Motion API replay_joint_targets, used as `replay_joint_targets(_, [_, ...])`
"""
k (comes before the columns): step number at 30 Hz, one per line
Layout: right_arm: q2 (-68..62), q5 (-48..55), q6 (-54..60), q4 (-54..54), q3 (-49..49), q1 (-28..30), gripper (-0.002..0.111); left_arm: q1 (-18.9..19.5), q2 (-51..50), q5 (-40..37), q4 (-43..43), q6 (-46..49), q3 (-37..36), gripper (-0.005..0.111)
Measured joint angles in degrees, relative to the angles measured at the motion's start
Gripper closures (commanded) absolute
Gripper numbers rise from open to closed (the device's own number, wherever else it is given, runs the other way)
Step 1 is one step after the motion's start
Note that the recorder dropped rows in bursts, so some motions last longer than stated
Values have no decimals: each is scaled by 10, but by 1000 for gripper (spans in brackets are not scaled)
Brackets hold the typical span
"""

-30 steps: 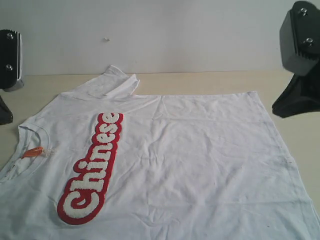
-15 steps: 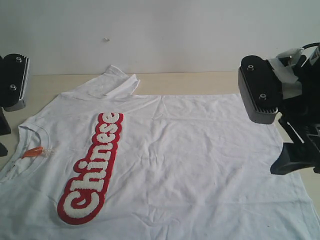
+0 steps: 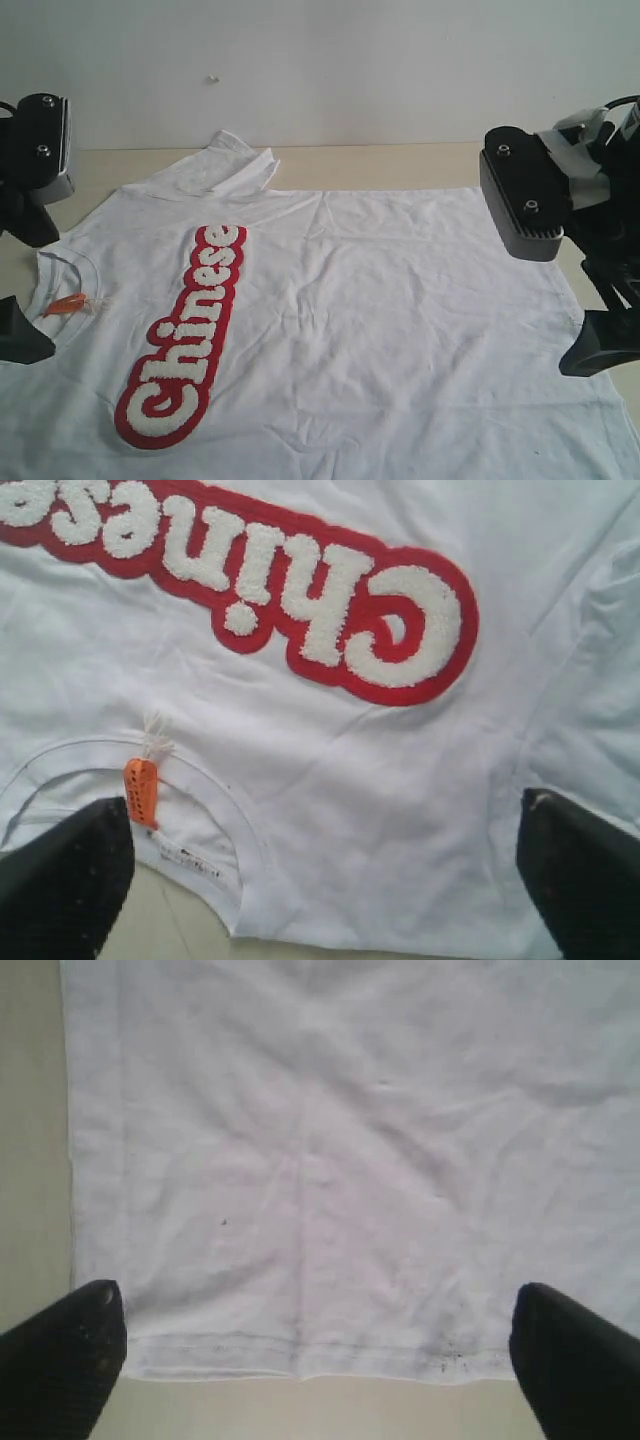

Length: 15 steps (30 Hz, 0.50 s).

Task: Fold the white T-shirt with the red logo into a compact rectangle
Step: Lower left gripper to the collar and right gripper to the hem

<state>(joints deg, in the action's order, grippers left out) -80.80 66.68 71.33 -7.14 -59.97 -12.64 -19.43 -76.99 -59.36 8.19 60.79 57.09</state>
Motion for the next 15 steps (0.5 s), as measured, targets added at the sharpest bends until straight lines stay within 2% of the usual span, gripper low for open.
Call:
replay_joint_targets(5, [0, -32, 2, 4, 0, 0, 3, 13, -29, -1, -24, 101, 0, 2])
replay_joint_targets(9, [-21, -52, 13, 26, -1, 0, 3, 43, -72, 10, -50, 187, 5, 2])
replay_joint_targets(15, [-83, -71, 21, 84, -1, 11, 3, 94, -167, 13, -92, 239, 90, 3])
